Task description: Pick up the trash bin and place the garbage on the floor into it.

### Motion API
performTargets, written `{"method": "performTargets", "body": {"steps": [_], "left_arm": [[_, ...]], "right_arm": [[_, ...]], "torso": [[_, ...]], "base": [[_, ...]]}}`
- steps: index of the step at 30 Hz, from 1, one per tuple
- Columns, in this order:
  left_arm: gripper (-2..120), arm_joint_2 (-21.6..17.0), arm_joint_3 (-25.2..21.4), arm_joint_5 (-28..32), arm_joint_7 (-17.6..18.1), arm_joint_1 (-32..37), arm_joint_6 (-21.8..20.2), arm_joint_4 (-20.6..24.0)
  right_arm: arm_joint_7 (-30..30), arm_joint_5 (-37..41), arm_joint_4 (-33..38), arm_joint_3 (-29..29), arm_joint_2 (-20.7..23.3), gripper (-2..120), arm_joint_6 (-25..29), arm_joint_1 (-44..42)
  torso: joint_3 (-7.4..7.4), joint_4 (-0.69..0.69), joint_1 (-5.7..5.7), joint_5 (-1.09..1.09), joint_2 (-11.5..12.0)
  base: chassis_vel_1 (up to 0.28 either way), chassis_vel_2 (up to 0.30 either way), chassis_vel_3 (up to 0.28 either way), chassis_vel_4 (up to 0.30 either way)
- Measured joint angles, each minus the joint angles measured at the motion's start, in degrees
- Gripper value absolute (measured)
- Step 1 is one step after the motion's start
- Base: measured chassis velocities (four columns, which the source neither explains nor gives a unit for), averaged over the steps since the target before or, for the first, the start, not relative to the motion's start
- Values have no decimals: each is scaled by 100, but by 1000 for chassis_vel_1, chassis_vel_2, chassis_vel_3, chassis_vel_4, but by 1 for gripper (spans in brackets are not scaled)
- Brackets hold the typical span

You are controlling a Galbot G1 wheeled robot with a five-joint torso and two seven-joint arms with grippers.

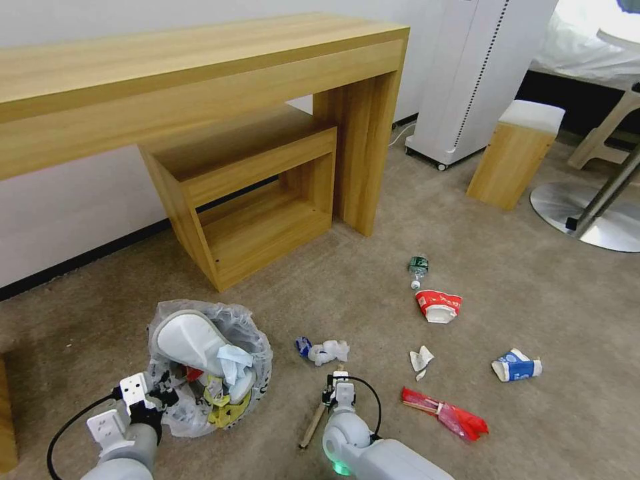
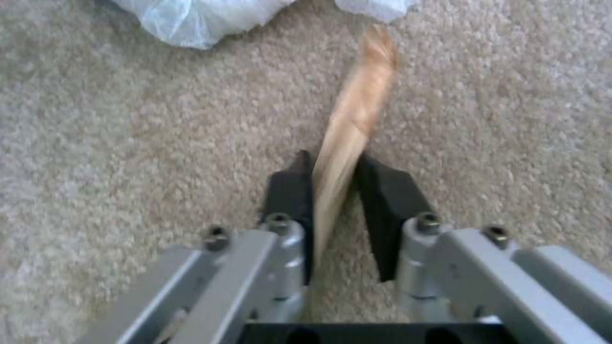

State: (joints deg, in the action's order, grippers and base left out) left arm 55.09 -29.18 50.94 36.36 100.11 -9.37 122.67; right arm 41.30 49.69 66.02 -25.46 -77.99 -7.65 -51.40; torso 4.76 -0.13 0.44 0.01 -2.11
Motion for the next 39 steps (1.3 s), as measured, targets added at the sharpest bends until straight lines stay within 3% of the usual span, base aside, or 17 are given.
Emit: {"method": "performTargets", "body": {"steps": [4,21,25,33,39], "left_arm": [[0,32,44,-18,-25,-27,10,-16],[0,32,42,-66,-62,7,41,-16],[0,46,45,-14,-55,-45,41,-62],[0,22,69,94,-43,-77,9,-68],[0,-127,6,265,41,-66,-34,31]], "right_arm": [[13,0,91,-6,59,0,-32,-39],[13,-48,243,33,94,0,-15,-38],[-37,-238,681,149,283,0,24,-47],[-595,-863,1473,600,708,0,617,-27],[-1296,-903,2059,919,906,0,1434,86]], "torso": [[0,0,0,0,0],[-1,0,0,0,-2],[-2,0,-1,-1,-3],[-2,-1,-1,-1,-4],[-2,-1,-1,-1,-3]], "base": [[0,0,0,0],[0,0,0,0],[0,0,0,0],[0,0,0,0],[0,0,0,0]]}}
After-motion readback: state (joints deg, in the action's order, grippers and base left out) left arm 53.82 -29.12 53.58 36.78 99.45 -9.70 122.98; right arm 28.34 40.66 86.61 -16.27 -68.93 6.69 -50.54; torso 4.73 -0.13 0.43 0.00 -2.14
